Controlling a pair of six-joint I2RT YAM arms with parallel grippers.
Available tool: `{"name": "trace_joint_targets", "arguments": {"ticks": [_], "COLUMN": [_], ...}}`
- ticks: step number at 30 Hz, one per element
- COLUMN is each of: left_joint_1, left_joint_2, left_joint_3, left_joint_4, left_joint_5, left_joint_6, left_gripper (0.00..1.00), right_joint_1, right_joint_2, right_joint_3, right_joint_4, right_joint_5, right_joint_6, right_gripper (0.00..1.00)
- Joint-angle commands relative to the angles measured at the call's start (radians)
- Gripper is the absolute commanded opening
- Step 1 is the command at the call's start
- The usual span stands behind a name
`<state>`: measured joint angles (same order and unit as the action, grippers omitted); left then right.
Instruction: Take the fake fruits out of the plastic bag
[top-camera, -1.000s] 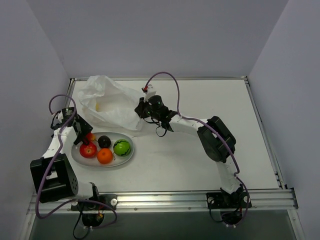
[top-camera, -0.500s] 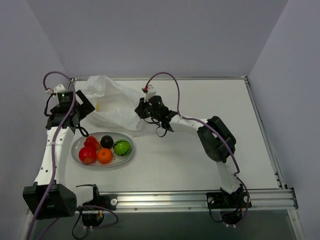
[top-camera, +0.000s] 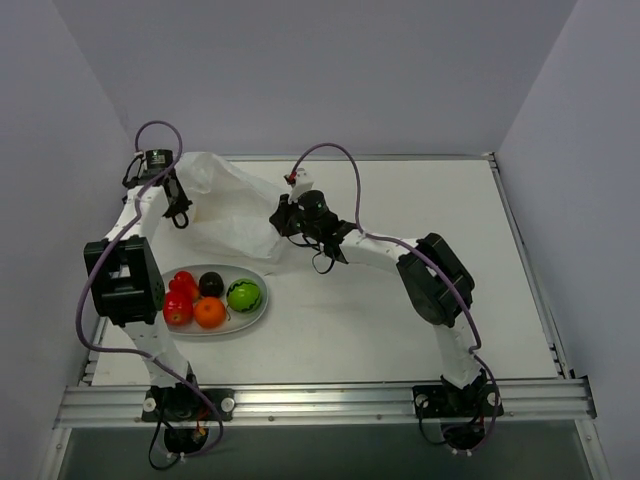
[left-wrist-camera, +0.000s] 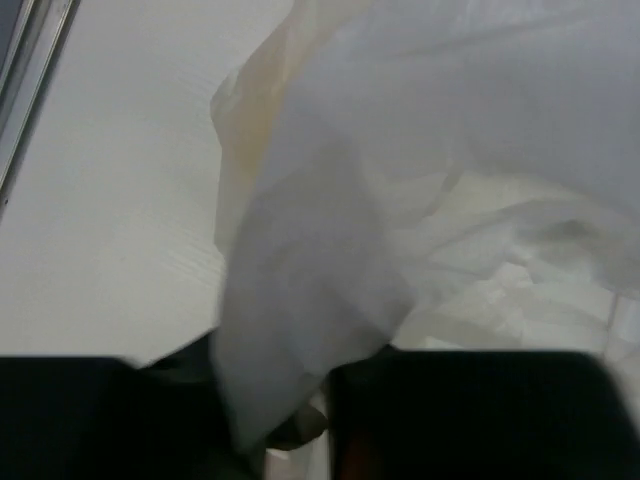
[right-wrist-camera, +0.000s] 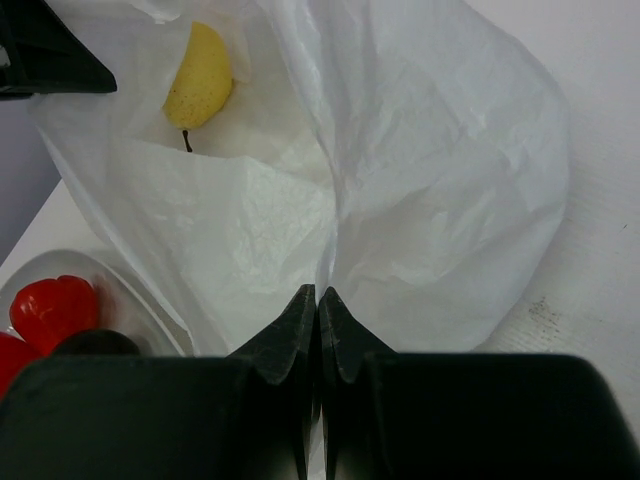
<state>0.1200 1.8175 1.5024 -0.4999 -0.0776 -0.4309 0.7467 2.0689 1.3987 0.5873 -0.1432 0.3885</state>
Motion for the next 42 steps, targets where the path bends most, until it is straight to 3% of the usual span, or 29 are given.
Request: {"name": "trace_joint_targets", "arguments": {"ticks": [1,5,7,11,16,19,20,21,24,27,30,34,37,42], "left_joint_1": [-0.020,-0.108,-0.153,-0.126,0.009,0.044,0.049,0.047,0.047,0.018,-0.097,-0.241,-0.328,-0.422], "left_joint_2": [-0.014,-0.079,-0.127,-0.300,-0.296,-0.262,-0.258,-0.267,-0.331,-0.430,-0.567,-0.662,-0.604,-0.348], "left_joint_3": [0.177,0.323,0.320,0.083,-0.189,-0.193,-0.185,-0.180,-0.171,-0.168,-0.232,-0.307,-0.288,-0.124], "left_joint_4": [0.041,0.054,0.067,0.184,0.264,0.236,0.215,0.213,0.192,0.110,0.040,0.004,0.026,0.047], "left_joint_5": [0.033,0.114,0.153,0.113,0.179,0.173,0.179,0.174,0.151,0.078,-0.034,-0.053,0.017,0.052], "left_joint_6": [0.049,0.063,0.052,0.011,-0.083,-0.086,-0.082,-0.075,-0.069,-0.074,-0.052,-0.095,-0.101,-0.055], "left_gripper": [0.03,0.02,0.02,0.02,0.02,0.36,0.42,0.58,0.89,0.89,0.83,0.56,0.49,0.45], "right_joint_1": [0.000,-0.001,-0.001,-0.003,-0.003,-0.003,-0.003,-0.003,-0.001,0.003,0.000,-0.007,-0.009,-0.010], "right_joint_2": [-0.063,-0.052,-0.055,-0.072,-0.035,-0.035,-0.041,-0.043,-0.058,-0.064,-0.058,-0.069,-0.073,-0.073], "right_joint_3": [0.011,0.037,0.040,0.014,0.014,0.003,0.005,0.000,-0.006,-0.015,-0.009,-0.020,-0.027,-0.032], "right_joint_4": [0.034,0.017,0.009,0.016,0.005,0.003,0.000,0.000,-0.004,-0.006,-0.017,-0.024,-0.024,-0.029], "right_joint_5": [0.004,0.010,0.011,0.025,0.027,0.036,0.037,0.040,0.048,0.054,0.059,0.070,0.079,0.109], "right_joint_6": [-0.016,-0.017,-0.017,-0.004,0.003,0.003,0.001,0.001,-0.002,-0.008,-0.014,-0.022,-0.020,-0.008], "right_gripper": [0.00,0.00,0.00,0.00,0.00,0.00,0.00,0.00,0.00,0.00,0.00,0.00,0.00,0.00]}}
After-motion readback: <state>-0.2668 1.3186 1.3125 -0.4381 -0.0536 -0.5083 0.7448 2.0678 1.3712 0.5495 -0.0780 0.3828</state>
